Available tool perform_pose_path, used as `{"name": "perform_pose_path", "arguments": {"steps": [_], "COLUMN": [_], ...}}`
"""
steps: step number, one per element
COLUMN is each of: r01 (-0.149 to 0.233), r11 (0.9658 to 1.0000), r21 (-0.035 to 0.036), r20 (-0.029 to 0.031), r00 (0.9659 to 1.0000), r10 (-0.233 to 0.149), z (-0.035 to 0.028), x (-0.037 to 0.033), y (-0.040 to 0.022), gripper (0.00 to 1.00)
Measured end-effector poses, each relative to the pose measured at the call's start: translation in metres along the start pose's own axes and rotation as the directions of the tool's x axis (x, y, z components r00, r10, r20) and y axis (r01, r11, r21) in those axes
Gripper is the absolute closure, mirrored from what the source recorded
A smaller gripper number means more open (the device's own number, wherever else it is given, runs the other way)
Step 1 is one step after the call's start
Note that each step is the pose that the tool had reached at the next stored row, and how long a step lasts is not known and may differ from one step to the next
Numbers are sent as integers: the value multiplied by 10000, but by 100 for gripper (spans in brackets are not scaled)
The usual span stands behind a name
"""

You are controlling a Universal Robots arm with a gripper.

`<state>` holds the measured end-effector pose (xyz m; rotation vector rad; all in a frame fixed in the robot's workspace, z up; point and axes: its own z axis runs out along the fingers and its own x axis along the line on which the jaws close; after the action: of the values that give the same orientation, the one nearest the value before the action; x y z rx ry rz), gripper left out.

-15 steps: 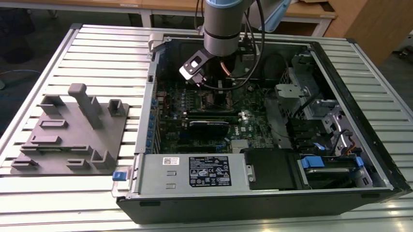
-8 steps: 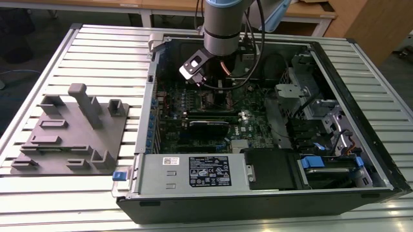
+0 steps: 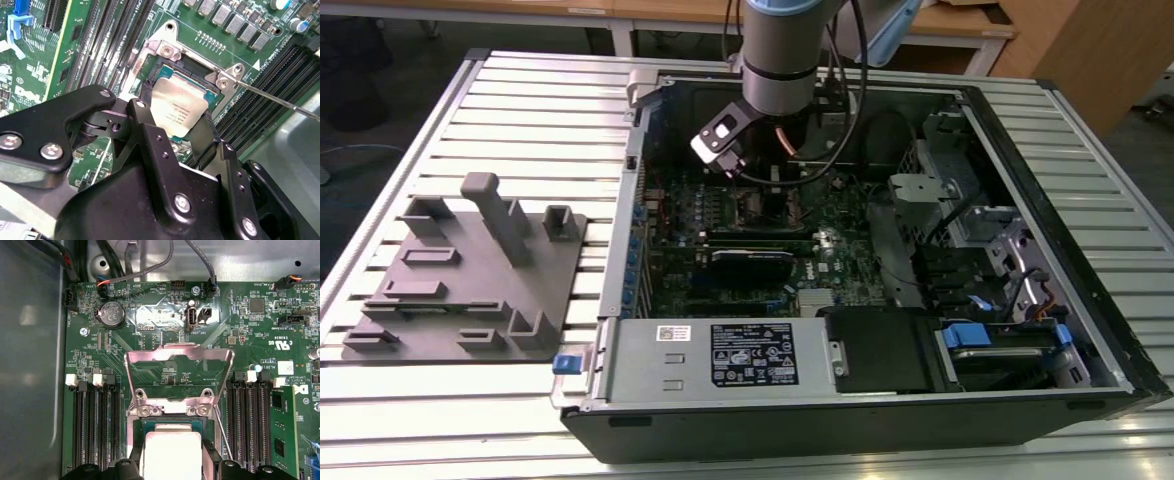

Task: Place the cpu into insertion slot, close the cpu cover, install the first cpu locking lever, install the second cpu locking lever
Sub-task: 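Place the cpu into insertion slot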

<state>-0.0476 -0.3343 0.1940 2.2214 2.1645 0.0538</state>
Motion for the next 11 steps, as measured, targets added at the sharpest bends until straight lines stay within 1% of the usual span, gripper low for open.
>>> {"name": "perform_pose_path", "arguments": {"steps": [8,11], "r01": [8,97], "r11": [10000,10000], "r21": [0,-1], "r20": [0,-5], "r00": [10000,10000], "r10": [-8,-97], "z": [3,3], "x": [-12,-13], "y": [2,3], "gripper": [46,46]}}
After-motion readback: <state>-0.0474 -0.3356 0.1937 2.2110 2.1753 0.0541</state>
